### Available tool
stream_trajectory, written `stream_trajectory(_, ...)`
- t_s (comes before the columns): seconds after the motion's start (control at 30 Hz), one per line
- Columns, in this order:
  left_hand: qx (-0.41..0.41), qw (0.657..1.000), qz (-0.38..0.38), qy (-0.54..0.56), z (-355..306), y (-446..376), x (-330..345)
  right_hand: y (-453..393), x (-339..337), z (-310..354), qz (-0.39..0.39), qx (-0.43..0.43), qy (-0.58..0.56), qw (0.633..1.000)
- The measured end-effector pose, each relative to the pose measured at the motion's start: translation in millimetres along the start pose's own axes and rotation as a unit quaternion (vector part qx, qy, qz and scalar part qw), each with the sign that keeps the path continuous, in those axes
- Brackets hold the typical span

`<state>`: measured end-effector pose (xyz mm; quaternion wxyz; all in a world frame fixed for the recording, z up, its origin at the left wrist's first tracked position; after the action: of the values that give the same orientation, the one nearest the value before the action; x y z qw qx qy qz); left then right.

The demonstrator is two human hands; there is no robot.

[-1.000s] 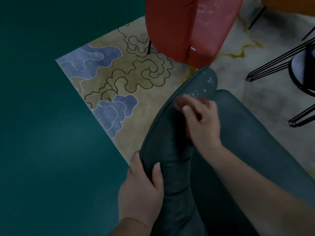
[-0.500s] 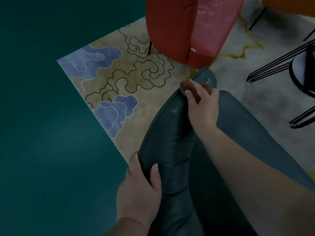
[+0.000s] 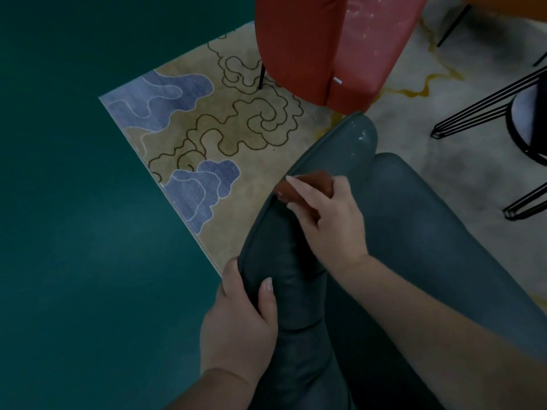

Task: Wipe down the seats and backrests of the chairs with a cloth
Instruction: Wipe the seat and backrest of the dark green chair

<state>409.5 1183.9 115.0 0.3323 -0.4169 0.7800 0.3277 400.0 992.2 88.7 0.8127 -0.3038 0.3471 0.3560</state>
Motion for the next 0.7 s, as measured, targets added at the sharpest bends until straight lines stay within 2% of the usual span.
stream_trajectory(0.03,-0.002,1.000,0.001,-0.001,0,0,0,-7,-5,-8,0.009,-0.019,0.021,1.000)
stream_trajectory(0.07,-0.004,1.000,0.002,-0.003,0,0,0,-18,-9,-17,0.007,0.002,0.039,0.999)
stream_trajectory(0.17,-0.004,1.000,0.002,-0.008,1,1,1,-26,-4,-14,-0.037,0.161,-0.019,0.986)
stream_trajectory(0.23,-0.001,1.000,0.000,-0.012,1,1,1,-2,4,11,-0.041,0.107,-0.003,0.993)
stream_trajectory(0.3,-0.004,1.000,0.001,-0.015,0,0,1,19,3,22,0.004,0.014,-0.011,1.000)
stream_trajectory(0.37,-0.007,1.000,0.003,-0.013,0,0,1,7,-4,11,0.026,-0.013,0.008,1.000)
stream_trajectory(0.4,-0.007,1.000,0.003,-0.012,0,0,1,-7,-5,2,0.014,0.009,0.020,1.000)
stream_trajectory(0.5,-0.009,1.000,0.000,-0.009,1,0,3,-32,1,-10,-0.050,0.172,-0.032,0.983)
stream_trajectory(0.53,-0.010,1.000,0.001,-0.010,2,0,3,-26,5,-4,-0.060,0.192,-0.027,0.979)
stream_trajectory(0.6,-0.008,1.000,0.003,-0.013,2,0,3,0,11,16,-0.055,0.120,-0.005,0.991)
stream_trajectory(0.7,-0.003,1.000,0.002,-0.011,1,-1,2,12,4,19,0.007,-0.008,-0.006,1.000)
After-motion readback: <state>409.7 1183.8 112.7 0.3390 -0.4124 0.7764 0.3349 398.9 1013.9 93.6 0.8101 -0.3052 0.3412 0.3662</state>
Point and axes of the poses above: each hand's wrist, its own y-axis away from the middle knuckle, its own x-axis out of the palm, z = x × y, the point moved 1 cm from there along -y, towards the middle knuckle, and after that the axes turned 1 degree about -x, right-handed, at the moved point
